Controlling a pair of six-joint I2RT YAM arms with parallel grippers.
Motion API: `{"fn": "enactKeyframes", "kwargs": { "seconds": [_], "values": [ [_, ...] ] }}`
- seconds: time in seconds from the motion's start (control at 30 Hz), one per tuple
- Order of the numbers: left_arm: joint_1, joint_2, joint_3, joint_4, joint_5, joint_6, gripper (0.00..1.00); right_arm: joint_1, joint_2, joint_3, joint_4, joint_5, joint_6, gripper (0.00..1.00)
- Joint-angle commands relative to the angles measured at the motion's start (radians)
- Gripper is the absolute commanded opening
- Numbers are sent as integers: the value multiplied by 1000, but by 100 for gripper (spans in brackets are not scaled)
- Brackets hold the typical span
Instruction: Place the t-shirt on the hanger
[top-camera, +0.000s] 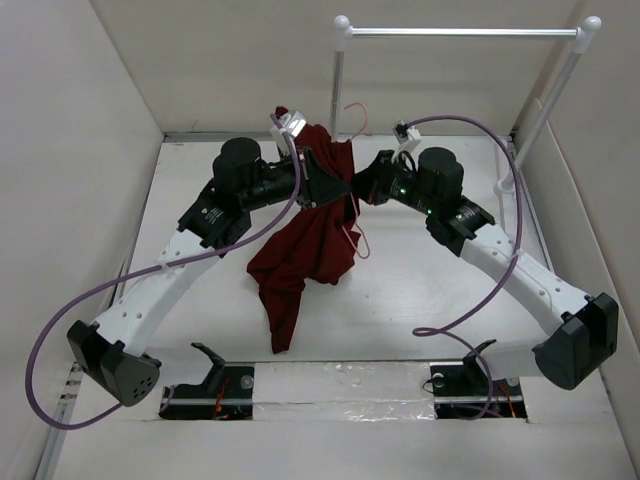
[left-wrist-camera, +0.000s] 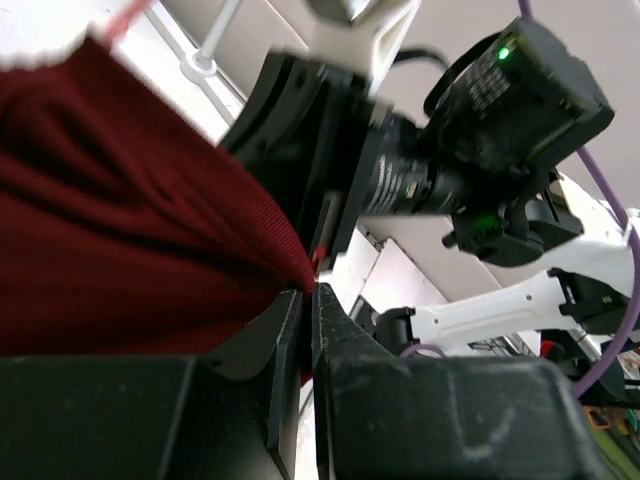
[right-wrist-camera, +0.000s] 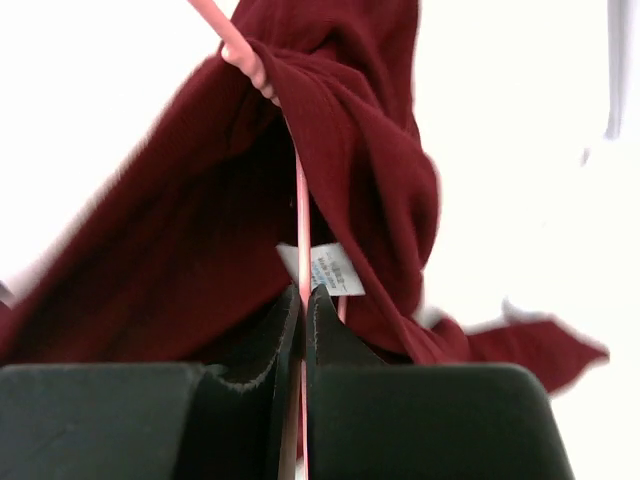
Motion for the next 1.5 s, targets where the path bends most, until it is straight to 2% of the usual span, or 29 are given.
{"fn": "enactKeyframes", "kwargs": {
  "seconds": [0.0,0.17,0.23,0.27,0.4,0.63,0.77,0.93,1.17,1.47],
  "values": [
    [1,-93,-19,32,48,-18,0,12,-45,43,249,71,-18,0],
    [1,-148,-27,-74,-72,-4,1,92,-139,-24,340,195,-52,0],
    [1,-163,-22,-116,-133,0,10,110,-166,-53,370,214,-46,0],
    [1,-162,-13,-127,-144,3,23,110,-191,-68,378,226,-43,0],
    [1,-148,73,-190,-216,43,36,129,-243,-133,386,264,-41,0],
    [1,-85,254,-204,-310,34,43,139,-307,-193,384,315,-63,0],
    [1,-71,256,-106,-339,-75,51,159,-329,-211,363,341,-92,0],
    [1,7,288,-107,-392,-153,54,178,-343,-224,341,350,-92,0],
    [1,48,271,-23,-443,-224,58,205,-351,-208,299,353,-113,0],
    [1,160,289,-12,-360,-247,60,214,-343,-190,286,350,-117,0]
  ]
}}
